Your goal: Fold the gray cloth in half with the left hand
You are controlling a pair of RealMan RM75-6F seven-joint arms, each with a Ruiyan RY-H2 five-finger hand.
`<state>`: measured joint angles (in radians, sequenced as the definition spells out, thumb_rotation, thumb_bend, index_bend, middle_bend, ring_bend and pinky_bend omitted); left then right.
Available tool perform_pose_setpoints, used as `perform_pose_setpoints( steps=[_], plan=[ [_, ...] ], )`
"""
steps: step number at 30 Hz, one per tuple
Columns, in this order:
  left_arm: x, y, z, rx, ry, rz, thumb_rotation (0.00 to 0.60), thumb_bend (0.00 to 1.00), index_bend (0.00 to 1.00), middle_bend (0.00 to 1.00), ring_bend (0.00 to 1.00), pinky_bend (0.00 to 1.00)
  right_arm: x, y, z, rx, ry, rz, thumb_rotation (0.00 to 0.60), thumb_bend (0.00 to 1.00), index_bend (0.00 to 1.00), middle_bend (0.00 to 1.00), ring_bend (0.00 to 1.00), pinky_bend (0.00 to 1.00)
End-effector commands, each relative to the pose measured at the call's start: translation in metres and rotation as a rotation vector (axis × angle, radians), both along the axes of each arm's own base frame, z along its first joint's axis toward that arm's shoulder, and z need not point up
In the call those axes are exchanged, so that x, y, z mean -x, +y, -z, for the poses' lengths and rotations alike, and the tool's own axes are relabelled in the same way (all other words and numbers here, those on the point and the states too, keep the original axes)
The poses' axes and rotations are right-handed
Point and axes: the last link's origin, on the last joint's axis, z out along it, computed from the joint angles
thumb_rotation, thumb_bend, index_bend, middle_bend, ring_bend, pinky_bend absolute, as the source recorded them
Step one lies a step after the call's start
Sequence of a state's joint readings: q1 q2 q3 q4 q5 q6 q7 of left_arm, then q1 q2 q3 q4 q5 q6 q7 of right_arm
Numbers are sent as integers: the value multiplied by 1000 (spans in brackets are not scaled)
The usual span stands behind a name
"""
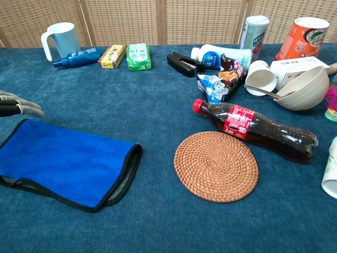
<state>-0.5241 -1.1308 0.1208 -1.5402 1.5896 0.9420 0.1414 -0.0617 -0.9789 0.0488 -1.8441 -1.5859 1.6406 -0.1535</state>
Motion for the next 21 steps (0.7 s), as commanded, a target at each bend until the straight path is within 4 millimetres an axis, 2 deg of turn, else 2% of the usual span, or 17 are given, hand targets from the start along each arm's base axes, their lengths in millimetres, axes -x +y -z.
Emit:
perform_pose_setpoints(
  steps=[1,5,14,21],
  plan=[
    [0,2,5,9,8,3,600,339,0,0,0,0,0,0,0,1,0,1,600,0,0,0,0,0],
    [4,1,11,28,30,-12,600,338,0,0,0,0,0,0,-1,3,-2,2,600,0,0,0,0,0],
    [16,-6,9,35,50,-55,600,339,0,0,0,0,0,0,0,0,2,2,600,0,0,0,0,0],
    [11,-5,2,15,1,-61,600,337,0,0,0,0,0,0,1,-2,3,3,600,0,0,0,0,0]
  ],
)
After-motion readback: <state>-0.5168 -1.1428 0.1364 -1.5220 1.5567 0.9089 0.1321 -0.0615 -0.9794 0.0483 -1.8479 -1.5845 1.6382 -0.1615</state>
